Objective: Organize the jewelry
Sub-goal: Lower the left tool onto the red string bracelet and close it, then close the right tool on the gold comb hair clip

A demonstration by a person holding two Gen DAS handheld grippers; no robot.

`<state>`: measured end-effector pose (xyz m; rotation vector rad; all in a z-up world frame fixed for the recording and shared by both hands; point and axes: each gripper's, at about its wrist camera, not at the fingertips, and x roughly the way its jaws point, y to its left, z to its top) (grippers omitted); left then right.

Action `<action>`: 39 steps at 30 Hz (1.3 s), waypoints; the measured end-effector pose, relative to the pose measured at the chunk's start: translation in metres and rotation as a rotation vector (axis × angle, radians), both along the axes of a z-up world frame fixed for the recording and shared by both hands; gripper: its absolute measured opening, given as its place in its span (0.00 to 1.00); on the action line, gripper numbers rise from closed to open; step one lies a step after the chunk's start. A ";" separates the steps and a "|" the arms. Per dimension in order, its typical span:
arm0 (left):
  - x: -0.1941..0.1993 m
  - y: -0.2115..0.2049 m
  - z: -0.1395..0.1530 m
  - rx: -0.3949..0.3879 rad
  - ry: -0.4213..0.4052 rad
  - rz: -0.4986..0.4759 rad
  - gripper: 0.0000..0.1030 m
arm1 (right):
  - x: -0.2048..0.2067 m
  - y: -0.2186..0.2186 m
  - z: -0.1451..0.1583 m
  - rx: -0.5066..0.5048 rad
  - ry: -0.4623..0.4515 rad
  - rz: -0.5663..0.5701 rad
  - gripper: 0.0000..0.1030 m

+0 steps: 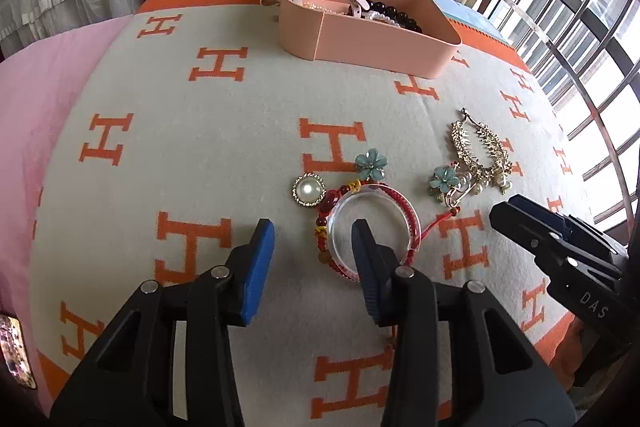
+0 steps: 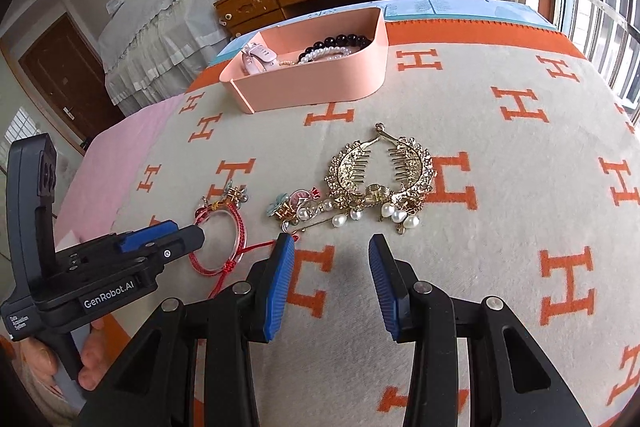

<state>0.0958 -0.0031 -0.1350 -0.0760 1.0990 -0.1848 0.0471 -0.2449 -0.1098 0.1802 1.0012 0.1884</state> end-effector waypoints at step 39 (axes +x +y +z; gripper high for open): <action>-0.002 0.013 0.002 -0.066 -0.051 0.003 0.08 | 0.044 -0.019 -0.015 0.166 0.095 -0.167 0.38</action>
